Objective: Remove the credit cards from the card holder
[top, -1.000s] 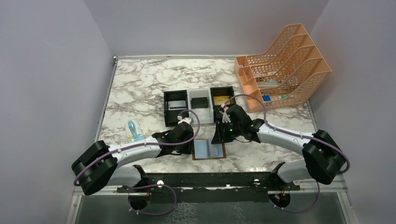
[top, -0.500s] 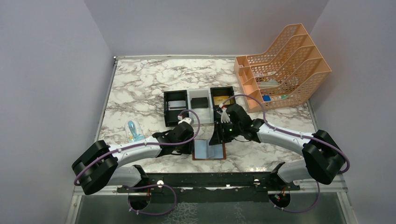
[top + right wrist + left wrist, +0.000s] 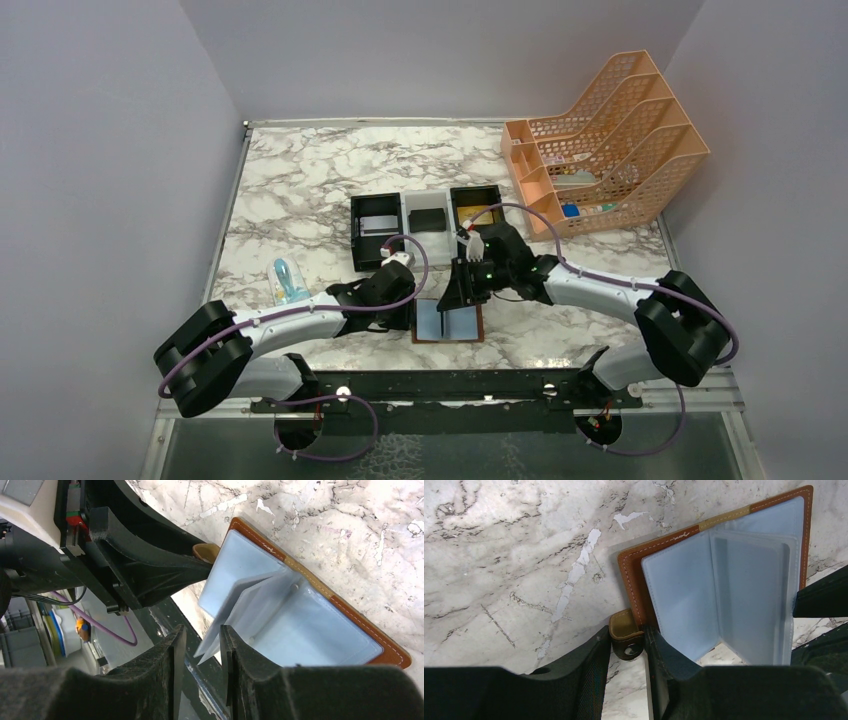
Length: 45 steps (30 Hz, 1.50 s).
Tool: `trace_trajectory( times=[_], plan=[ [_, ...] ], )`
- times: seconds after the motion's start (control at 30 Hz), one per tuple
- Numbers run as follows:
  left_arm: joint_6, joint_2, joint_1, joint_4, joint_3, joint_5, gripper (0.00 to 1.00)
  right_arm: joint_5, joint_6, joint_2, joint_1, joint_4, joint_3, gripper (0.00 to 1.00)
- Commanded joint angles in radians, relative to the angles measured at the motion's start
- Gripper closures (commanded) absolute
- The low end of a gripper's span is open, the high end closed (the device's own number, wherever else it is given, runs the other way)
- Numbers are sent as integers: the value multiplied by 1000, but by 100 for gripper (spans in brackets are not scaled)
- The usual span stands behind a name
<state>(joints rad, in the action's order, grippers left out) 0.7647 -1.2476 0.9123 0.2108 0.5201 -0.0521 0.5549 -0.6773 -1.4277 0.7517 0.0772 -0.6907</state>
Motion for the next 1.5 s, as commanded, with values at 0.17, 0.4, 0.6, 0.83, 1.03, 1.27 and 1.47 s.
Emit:
trace_trajectory(
  times=[0.17,0.4,0.6,0.83,1.03,1.27,1.47],
  plan=[
    [4,6,10,17,8,10,67,-74,14,17,5,49,18,68],
    [4,-8,12,18,16,10,67,-242,21,68,5,154,31,68],
    [13,10,13,32,10,-2,67,-434,0,145,5,239,46,66],
    [22,85,14,90,12,-28,67,-416,6,206,5,203,34,61],
    [40,174,16,116,6,-34,67,-193,-23,163,4,9,58,55],
    [61,256,16,91,11,-7,67,-4,-98,67,5,-188,94,51],
    [108,326,16,17,-16,14,67,14,-87,-20,23,-209,92,57]
  ],
)
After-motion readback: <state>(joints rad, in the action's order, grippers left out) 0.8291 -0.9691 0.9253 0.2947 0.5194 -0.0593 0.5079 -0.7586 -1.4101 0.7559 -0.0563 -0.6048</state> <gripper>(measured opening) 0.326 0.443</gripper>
